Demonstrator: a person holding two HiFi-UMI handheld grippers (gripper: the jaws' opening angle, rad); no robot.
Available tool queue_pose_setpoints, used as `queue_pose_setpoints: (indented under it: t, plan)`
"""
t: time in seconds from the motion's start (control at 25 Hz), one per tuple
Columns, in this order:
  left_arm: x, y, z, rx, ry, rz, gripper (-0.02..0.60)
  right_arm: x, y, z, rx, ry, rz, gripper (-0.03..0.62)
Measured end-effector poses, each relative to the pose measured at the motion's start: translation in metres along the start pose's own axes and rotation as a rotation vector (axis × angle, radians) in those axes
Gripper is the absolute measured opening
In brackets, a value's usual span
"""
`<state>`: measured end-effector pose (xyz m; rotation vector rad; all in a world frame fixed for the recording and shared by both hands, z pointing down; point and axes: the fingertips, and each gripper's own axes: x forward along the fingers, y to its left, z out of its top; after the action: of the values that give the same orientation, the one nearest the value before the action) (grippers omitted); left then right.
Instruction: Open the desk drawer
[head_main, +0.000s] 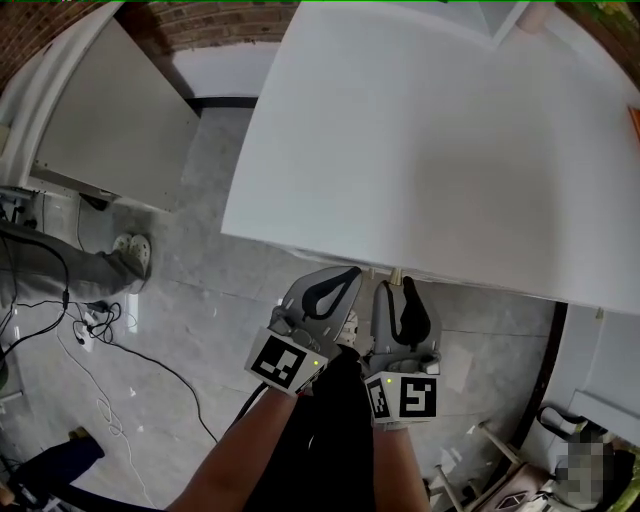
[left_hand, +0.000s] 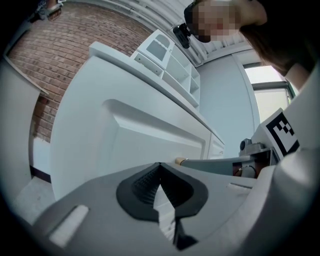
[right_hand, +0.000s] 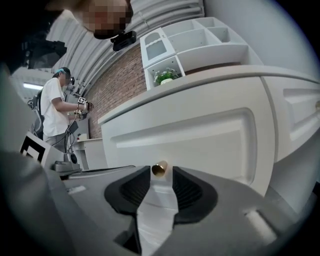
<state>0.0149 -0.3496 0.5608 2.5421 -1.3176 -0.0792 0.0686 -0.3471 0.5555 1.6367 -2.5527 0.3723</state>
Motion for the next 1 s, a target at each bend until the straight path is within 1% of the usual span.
queue_pose_setpoints:
  t: [0.08, 0.16, 0.32, 0.52, 0.64, 0.68, 0.76, 0.8, 1.0]
  plan:
    - [0.003, 0.0, -0.003, 0.019, 0.012, -0.007, 0.002, 0.003, -0.001, 0.0, 0.002, 0.001, -0.003, 0.127]
    - [0.003, 0.002, -0.001, 0.02, 0.009, -0.007, 0.002, 0.006, 0.0, 0.001, 0.002, -0.004, -0.014, 0.127]
    - [0.004, 0.007, 0.0, 0.038, 0.007, -0.007, 0.002, 0.01, -0.001, 0.002, 0.038, -0.015, -0.054, 0.126]
    - [0.003, 0.006, 0.0, 0.039, 0.015, -0.01, 0.002, 0.01, 0.001, 0.001, 0.04, -0.007, -0.077, 0.126]
    - [0.003, 0.008, 0.002, 0.037, 0.015, -0.007, 0.002, 0.012, 0.002, 0.001, 0.041, -0.005, -0.075, 0.121]
    - [0.003, 0.008, 0.001, 0.037, 0.014, -0.005, 0.002, 0.013, 0.003, -0.001, 0.044, 0.003, -0.072, 0.118]
    - [0.003, 0.007, 0.0, 0.036, 0.017, -0.002, 0.002, 0.015, 0.004, -0.006, 0.056, 0.024, -0.072, 0.086]
    - [0.003, 0.006, -0.001, 0.034, 0.018, -0.002, 0.002, 0.015, 0.003, -0.007, 0.062, 0.025, -0.077, 0.085]
    - [0.003, 0.006, 0.003, 0.04, 0.016, -0.011, 0.002, 0.012, 0.002, 0.002, 0.101, -0.019, -0.099, 0.091]
